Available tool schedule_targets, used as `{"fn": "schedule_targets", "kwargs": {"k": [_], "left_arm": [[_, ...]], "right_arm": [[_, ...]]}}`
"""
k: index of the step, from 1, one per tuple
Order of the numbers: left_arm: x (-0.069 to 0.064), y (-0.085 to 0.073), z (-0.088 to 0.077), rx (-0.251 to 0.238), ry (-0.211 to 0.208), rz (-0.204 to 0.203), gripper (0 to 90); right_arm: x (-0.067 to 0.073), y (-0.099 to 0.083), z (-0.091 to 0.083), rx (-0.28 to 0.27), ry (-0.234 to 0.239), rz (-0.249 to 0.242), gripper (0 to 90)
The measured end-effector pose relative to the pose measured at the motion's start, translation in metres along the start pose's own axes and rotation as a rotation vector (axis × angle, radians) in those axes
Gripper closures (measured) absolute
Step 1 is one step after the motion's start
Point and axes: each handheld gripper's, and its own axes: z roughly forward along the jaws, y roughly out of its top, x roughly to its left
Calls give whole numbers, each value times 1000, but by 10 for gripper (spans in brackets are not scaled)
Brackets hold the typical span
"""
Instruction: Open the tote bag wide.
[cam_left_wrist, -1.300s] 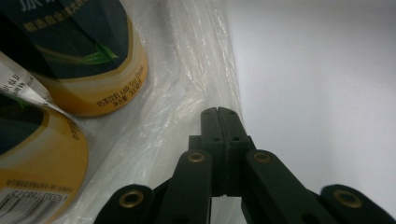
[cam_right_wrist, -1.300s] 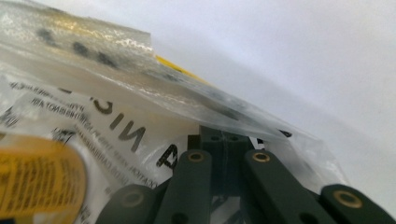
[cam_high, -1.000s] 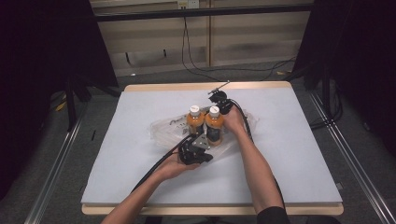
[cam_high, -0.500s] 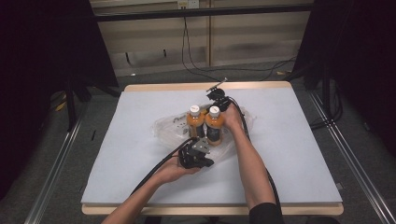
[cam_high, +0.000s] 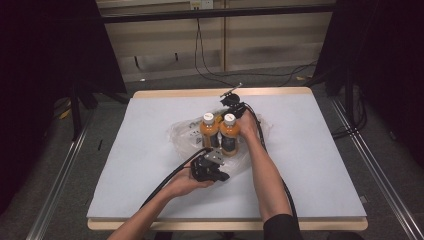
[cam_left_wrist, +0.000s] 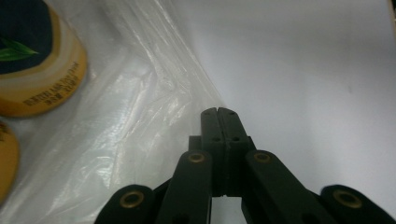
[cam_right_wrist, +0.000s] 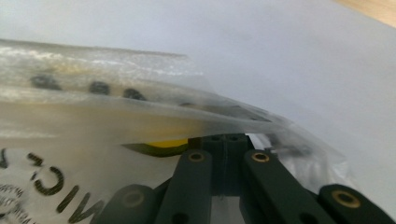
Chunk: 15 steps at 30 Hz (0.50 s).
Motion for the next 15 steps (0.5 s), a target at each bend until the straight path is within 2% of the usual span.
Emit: {"fn": "schedule_targets", "kwargs": {"k": [2, 3, 4, 6, 9, 11, 13, 15], "left_arm": [[1, 0, 0, -6, 4, -2, 900], [2, 0, -1, -16, 3, -16, 900], [3, 0, -1, -19, -1, -23, 900], [5, 0, -3, -34, 2, -44, 900], [8, -1, -7, -58, 17, -52, 892], [10, -1, -10, -98, 17, -70, 876], [10, -1, -13, -106, 31, -74, 882], [12, -1, -15, -129, 22, -83, 882]], "right_arm": [[1, -1, -1, 7, 43, -5, 900], [3, -1, -3, 9, 58, -6, 900], [4, -1, -6, -12, 98, -6, 900], [6, -2, -11, -35, 115, 0, 900], [8, -5, -21, -62, 133, -10, 900], [5, -6, -30, -85, 157, 8, 900], [1, -6, -39, -94, 148, 14, 900], [-4, -7, -48, -115, 179, 26, 900]]}}
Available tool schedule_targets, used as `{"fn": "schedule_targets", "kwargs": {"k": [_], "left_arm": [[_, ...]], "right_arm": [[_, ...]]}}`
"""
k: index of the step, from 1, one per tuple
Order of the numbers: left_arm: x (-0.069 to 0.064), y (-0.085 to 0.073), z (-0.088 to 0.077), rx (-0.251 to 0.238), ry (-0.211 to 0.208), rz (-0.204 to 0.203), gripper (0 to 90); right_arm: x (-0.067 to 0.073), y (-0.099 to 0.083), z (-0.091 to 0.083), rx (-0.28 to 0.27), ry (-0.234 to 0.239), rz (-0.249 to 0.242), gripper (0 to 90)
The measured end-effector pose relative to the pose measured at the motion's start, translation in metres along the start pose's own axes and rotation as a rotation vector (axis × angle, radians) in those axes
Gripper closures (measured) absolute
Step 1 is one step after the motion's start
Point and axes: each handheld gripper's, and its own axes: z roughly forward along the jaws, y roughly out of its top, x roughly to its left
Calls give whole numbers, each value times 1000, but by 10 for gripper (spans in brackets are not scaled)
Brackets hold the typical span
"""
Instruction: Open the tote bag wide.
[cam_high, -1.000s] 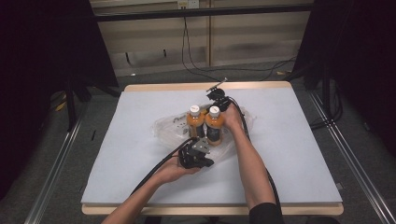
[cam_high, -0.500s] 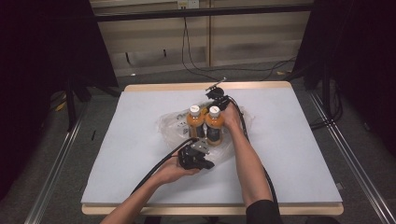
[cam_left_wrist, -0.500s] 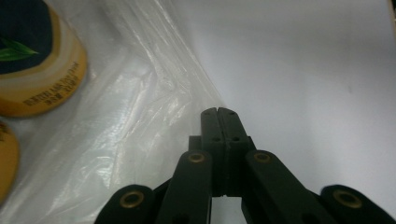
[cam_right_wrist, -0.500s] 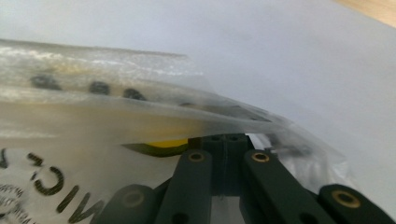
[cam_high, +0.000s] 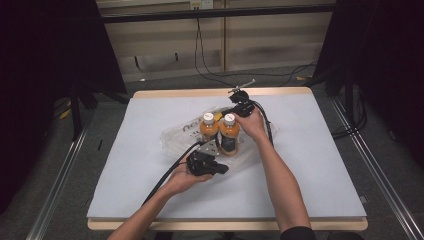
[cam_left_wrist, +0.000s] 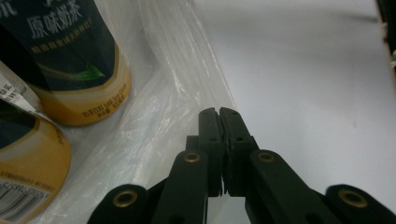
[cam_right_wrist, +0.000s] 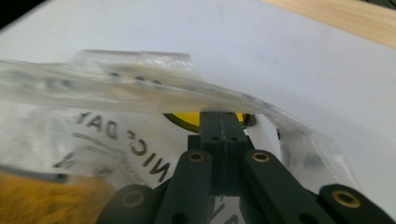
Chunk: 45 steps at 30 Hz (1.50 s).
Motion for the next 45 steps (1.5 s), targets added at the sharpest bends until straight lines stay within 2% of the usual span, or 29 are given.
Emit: {"fn": "schedule_targets", "kwargs": {"k": [1, 2, 3, 5, 7, 10, 12, 14, 15, 17, 19, 21, 23, 25, 27, 30, 32, 34, 37, 38, 41, 42, 45], "left_arm": [[1, 0, -2, -4, 5, 9, 878], [2, 0, -3, -21, 2, -1, 874], [3, 1, -5, -20, 13, -7, 864], [5, 0, -8, -38, 7, -12, 828], [7, 0, -12, -42, 21, -18, 818], [9, 0, -16, -70, 31, -30, 789], [9, 0, -17, -91, 51, -46, 739], [10, 0, -19, -93, 66, -58, 634], [9, 0, -20, -98, 76, -56, 622], [9, 0, -23, -103, 91, -56, 569], [7, 0, -27, -107, 110, -57, 502], [4, -2, -33, -119, 127, -52, 455], [3, -5, -39, -133, 144, -54, 397], [2, -10, -47, -136, 160, -51, 369], [2, -16, -55, -160, 206, -65, 303], [5, -20, -63, -186, 214, -113, 192], [4, -22, -70, -204, 236, -106, 151], [4, -24, -77, -217, 251, -114, 128], [6, -30, -87, -229, 278, -134, 110], [7, -32, -89, -237, 276, -144, 101], [6, -38, -98, -236, 302, -155, 88], [6, -40, -99, -234, 300, -150, 81], [2, -46, -108, -240, 337, -160, 67]], "right_arm": [[0, 0, -5, -16, 25, 0, 900], [1, 1, -10, -25, 31, -9, 900], [3, 1, -14, -33, 26, -14, 900], [5, 0, -22, -33, 13, -26, 900], [5, -2, -29, -58, 40, -23, 900], [9, -7, -41, -83, 47, -30, 900], [12, -9, -49, -93, 32, -41, 900], [14, -12, -59, -114, 25, -59, 900], [15, -14, -64, -122, 11, -62, 900], [15, -18, -71, -135, 15, -65, 897], [15, -25, -80, -145, -11, -72, 838], [14, -32, -86, -164, -14, -74, 783], [16, -41, -95, -199, -34, -73, 652], [17, -46, -100, -209, -22, -65, 598], [19, -53, -107, -212, -50, -84, 474], [18, -60, -114, -221, -59, -83, 328], [18, -66, -120, -228, -61, -76, 210], [19, -71, -126, -252, -66, -75, 139], [22, -80, -136, -279, -56, -80, 73], [23, -82, -139, -293, -54, -77, 69], [26, -89, -148, -304, -47, -81, 54], [27, -93, -152, -310, -51, -78, 54], [29, -103, -160, -320, -68, -85, 54]]}}
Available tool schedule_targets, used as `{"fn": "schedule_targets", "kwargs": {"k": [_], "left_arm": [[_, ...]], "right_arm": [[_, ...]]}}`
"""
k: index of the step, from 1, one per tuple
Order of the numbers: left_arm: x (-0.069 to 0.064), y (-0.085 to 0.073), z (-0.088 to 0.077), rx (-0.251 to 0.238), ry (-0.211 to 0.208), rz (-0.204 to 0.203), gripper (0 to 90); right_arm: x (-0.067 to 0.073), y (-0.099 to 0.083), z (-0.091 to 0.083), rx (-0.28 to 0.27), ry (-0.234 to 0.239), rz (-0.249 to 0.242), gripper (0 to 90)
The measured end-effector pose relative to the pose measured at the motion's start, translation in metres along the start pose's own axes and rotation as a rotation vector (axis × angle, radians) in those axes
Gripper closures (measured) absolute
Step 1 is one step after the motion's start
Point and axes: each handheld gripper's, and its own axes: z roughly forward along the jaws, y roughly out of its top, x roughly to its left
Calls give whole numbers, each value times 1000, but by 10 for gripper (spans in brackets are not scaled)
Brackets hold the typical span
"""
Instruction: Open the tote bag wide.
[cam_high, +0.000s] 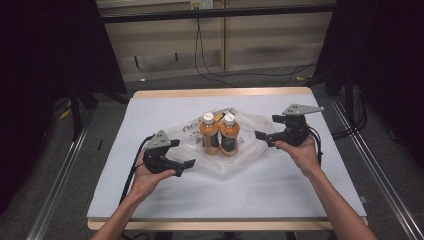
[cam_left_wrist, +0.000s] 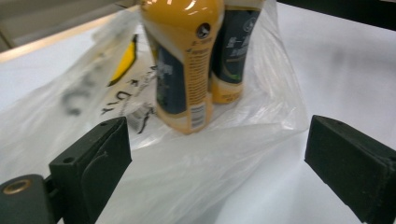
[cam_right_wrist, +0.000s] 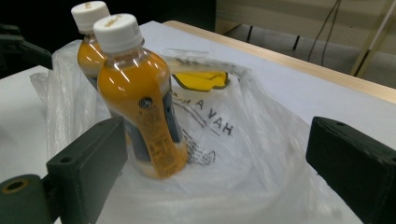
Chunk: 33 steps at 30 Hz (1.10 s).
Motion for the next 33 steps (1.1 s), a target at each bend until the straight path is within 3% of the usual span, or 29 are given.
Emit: {"fn": "schedule_targets", "kwargs": {"k": [4, 6, 8, 11, 14, 19, 22, 24, 26, 30, 33], "left_arm": [[2, -9, -12, 0, 25, 9, 46], [3, -14, -18, 28, 70, 24, 44], [6, -19, -23, 22, 57, -2, 44], [6, -23, -28, 36, 71, 1, 44], [4, -31, -35, 26, 67, -56, 49], [-5, -42, -49, 17, 84, -57, 51], [-10, -49, -58, 15, 121, -61, 50], [-14, -56, -63, 22, 136, -94, 50], [-17, -61, -66, 33, 152, -83, 50], [-21, -72, -74, 8, 166, -84, 46], [-20, -77, -82, -2, 146, -100, 48]], "right_arm": [[3, -17, -15, 3, -29, 5, 63], [4, -25, -24, 2, -28, 21, 78], [5, -32, -31, 3, -14, 28, 109], [6, -39, -43, 3, -24, 35, 100], [9, -46, -56, 16, -37, 40, 100], [17, -64, -74, 2, -32, 54, 100], [21, -73, -82, -8, -36, 70, 100], [25, -79, -86, 10, -42, 69, 100], [28, -85, -92, 26, -53, 70, 100], [31, -95, -102, 20, -76, 77, 95], [29, -104, -111, -20, -91, 110, 84]]}}
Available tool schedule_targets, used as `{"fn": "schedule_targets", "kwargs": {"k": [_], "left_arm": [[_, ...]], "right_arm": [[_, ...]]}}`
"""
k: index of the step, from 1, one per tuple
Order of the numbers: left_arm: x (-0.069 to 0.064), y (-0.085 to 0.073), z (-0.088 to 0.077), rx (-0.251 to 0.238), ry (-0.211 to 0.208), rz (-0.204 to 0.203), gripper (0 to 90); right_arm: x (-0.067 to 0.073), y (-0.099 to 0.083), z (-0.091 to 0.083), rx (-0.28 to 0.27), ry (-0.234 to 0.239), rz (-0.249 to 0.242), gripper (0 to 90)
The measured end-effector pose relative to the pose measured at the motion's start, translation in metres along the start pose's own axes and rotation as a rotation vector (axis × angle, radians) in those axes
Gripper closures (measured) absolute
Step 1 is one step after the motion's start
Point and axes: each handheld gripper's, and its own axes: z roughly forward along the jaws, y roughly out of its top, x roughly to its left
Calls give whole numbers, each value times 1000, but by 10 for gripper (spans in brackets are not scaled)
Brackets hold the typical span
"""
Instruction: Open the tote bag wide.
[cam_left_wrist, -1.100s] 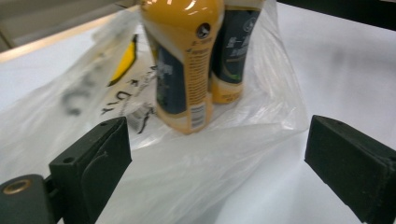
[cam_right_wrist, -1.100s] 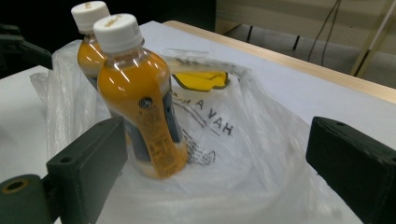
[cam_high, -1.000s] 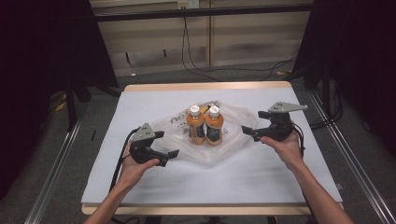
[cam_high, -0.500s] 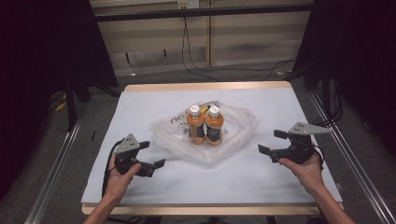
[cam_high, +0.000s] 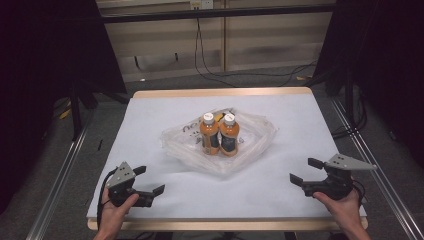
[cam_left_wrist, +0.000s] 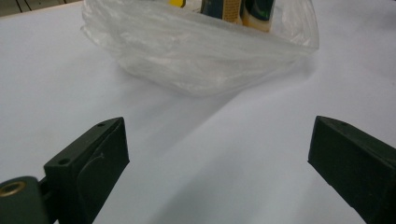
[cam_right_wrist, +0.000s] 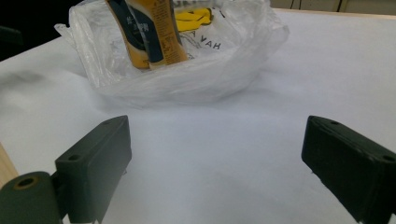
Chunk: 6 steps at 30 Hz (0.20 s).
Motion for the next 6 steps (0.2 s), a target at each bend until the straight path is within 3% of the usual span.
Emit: {"fn": "schedule_targets", "kwargs": {"k": [1, 3, 4, 6], "left_arm": [[2, -1, -4, -23, -13, -17, 48], [5, -2, -9, -52, 3, -27, 48], [6, -2, -11, -57, 10, -29, 47], [8, -4, -14, -66, 59, -14, 42]], "right_arm": [[-1, -2, -3, 0, -8, 4, 81], [-2, -5, -8, -17, -43, -12, 80], [-2, -7, -9, -23, -38, 16, 80], [-5, -8, -11, -22, -29, 32, 77]]}}
